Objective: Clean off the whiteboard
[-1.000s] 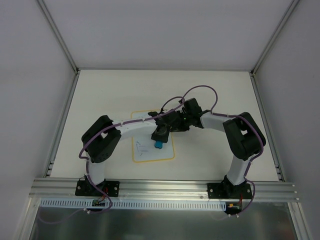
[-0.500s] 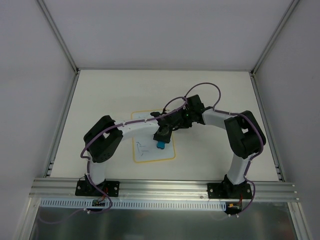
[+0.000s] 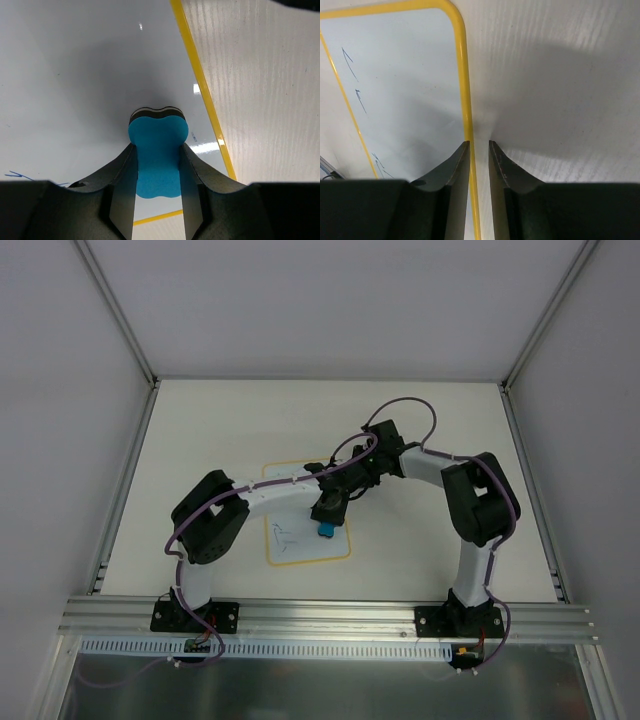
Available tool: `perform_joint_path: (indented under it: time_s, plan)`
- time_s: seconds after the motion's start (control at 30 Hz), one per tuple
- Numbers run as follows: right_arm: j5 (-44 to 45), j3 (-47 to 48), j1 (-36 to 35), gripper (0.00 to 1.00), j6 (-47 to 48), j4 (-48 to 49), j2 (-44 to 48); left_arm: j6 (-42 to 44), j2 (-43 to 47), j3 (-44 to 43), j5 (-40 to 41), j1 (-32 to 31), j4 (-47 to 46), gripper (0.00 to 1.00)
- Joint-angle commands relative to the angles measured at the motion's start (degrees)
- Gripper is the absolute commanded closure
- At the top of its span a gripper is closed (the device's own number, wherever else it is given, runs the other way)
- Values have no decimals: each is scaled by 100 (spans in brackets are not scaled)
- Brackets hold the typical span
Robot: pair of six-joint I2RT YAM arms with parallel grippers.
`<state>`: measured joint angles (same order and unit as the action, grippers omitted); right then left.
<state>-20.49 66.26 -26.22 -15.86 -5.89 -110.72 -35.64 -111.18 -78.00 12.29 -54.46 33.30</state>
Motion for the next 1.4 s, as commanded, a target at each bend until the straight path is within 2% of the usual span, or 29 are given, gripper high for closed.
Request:
perform_joint_path:
  time_s: [0.0,0.37,0.8,1.1,1.37]
  plan:
    - [133,89,-24,75,118,-378,-362,-40,-9,-66,-104,-65,80,100]
    - [344,317,-217,77,48,-667,-477,39,52,12,-166,-65,-34,100]
    - [687,598,-349,100,-40,-1133,-574,215,237,232,-289,-74,-306,100]
    - [713,599,-349,100,-67,-1160,-574,277,-53,118,-649,-74,-333,100]
    - [766,599,-332,100,-93,-1169,-574,-214,166,750,-869,-311,-315,100]
